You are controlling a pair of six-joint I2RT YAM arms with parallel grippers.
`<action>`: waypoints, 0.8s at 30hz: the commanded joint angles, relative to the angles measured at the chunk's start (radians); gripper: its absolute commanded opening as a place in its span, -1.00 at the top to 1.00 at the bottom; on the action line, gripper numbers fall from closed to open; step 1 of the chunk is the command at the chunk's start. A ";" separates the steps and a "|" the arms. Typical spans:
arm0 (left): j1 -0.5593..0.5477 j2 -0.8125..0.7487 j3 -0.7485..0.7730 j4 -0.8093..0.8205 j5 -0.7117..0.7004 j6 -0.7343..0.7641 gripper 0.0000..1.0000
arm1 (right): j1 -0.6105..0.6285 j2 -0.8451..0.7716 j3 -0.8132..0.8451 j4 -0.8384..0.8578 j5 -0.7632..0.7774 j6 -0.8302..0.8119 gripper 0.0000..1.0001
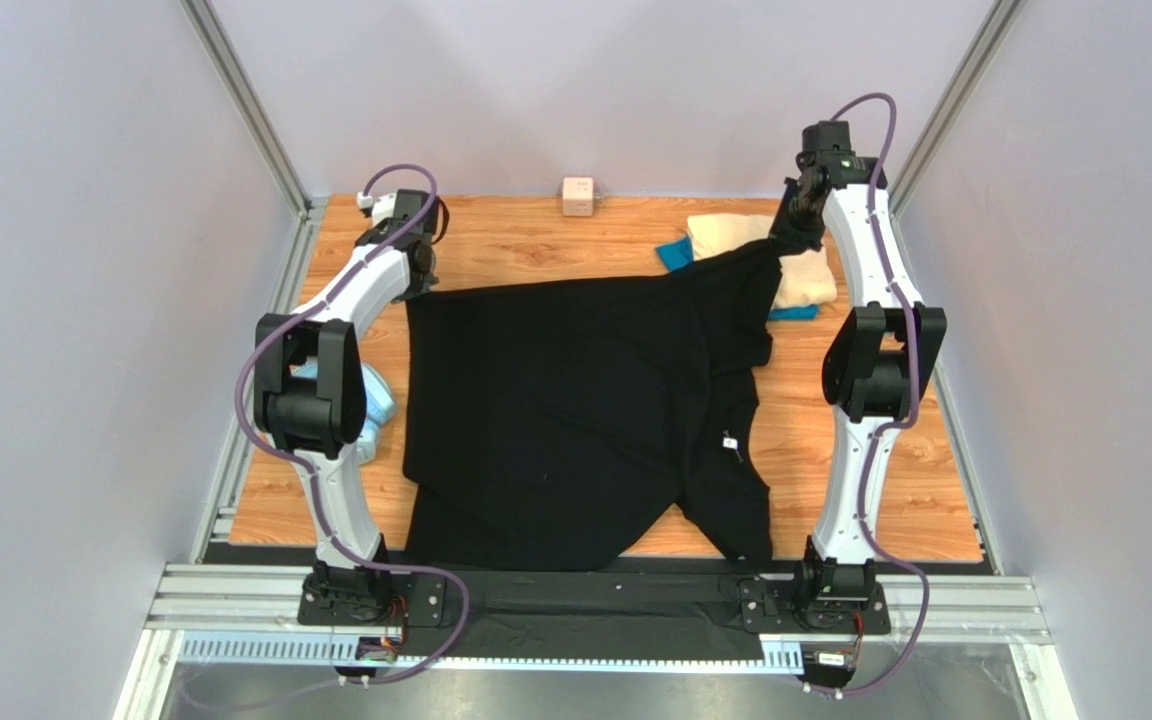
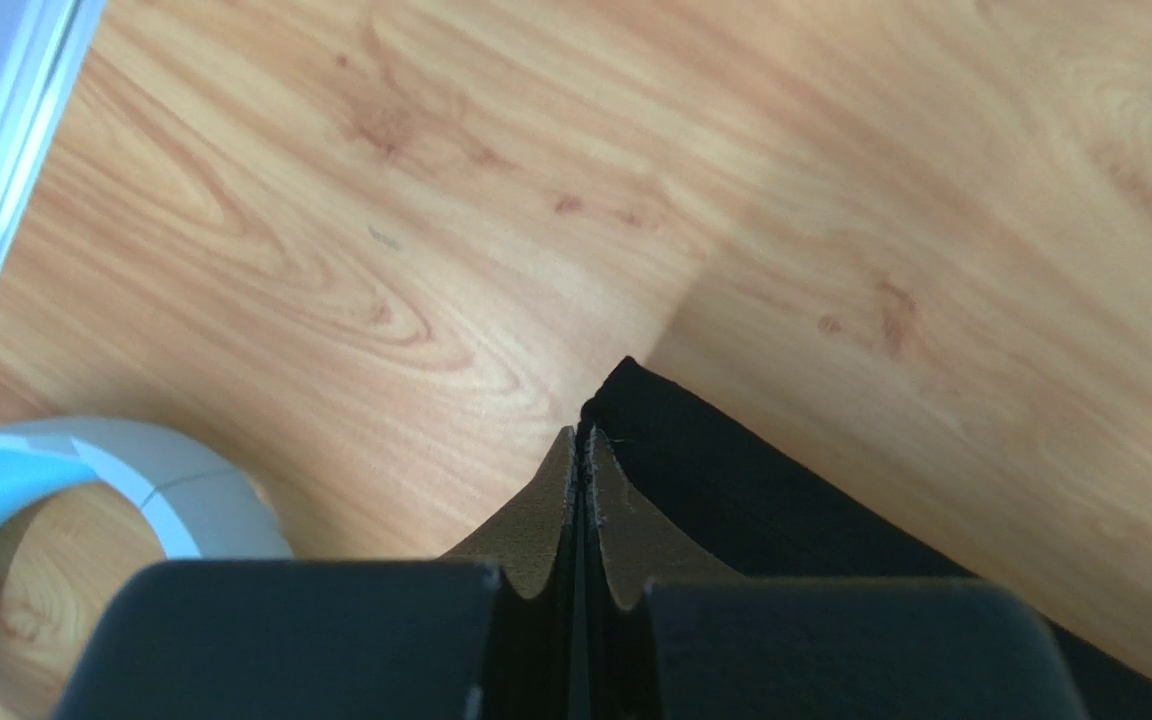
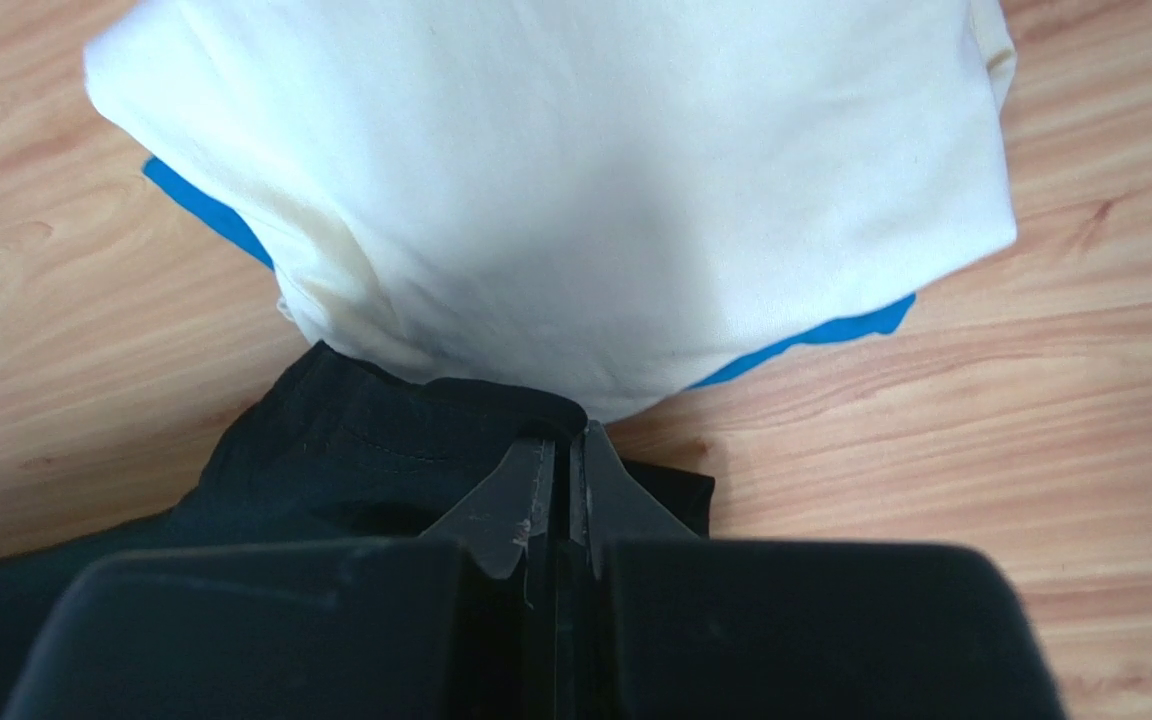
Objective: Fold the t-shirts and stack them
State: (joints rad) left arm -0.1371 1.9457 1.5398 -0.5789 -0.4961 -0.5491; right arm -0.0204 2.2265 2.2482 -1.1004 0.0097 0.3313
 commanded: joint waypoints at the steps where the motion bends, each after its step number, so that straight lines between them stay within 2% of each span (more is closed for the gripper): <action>1: 0.002 0.019 0.094 0.083 -0.071 0.073 1.00 | 0.002 0.018 0.065 0.131 0.018 -0.009 1.00; 9: 0.005 0.116 0.247 0.074 -0.053 0.141 1.00 | 0.016 0.088 0.157 0.172 -0.066 -0.005 1.00; 14: 0.005 0.139 0.278 0.039 -0.016 0.149 1.00 | 0.016 0.091 0.165 0.178 -0.106 0.000 1.00; 20: 0.005 0.105 0.232 -0.002 0.002 0.172 1.00 | 0.046 0.026 0.085 0.162 -0.221 0.000 1.00; 24: 0.005 0.018 0.122 0.001 0.001 0.170 1.00 | 0.057 -0.053 -0.028 0.106 -0.272 -0.021 1.00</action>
State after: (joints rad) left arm -0.1360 2.0769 1.7458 -0.5610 -0.4973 -0.4023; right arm 0.0109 2.2971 2.3077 -0.9680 -0.1764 0.3302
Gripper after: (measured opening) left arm 0.006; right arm 0.014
